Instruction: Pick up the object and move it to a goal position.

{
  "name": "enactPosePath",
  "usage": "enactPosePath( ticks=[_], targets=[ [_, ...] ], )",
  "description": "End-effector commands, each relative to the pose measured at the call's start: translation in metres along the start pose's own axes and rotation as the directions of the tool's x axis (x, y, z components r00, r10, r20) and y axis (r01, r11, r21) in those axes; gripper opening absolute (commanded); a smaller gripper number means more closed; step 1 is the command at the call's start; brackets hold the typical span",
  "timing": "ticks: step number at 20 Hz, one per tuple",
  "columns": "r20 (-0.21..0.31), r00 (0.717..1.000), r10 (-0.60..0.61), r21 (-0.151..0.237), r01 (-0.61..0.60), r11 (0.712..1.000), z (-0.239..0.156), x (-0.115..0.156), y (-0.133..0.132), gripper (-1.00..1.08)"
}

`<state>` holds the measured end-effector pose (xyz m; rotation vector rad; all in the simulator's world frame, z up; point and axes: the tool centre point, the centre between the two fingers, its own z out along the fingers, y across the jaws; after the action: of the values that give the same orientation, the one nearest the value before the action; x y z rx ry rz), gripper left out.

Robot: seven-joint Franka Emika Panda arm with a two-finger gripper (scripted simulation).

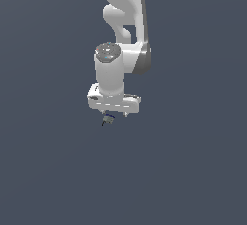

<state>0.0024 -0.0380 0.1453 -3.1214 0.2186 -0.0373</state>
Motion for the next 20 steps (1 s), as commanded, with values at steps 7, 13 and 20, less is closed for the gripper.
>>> enactPosePath(
  ticks=[7,13,20],
  targets=[
    [0.016,0.990,0.143,-0.012,-0.143,0.990,0.062,-0.021,0.040,1.00],
    [0.020,0.982,0.187,-0.018,-0.187,0.982,0.080,-0.030,0.053,1.00],
    [0.021,0.982,0.187,-0.018,-0.187,0.982,0.085,-0.030,0.053,1.00]
  ],
)
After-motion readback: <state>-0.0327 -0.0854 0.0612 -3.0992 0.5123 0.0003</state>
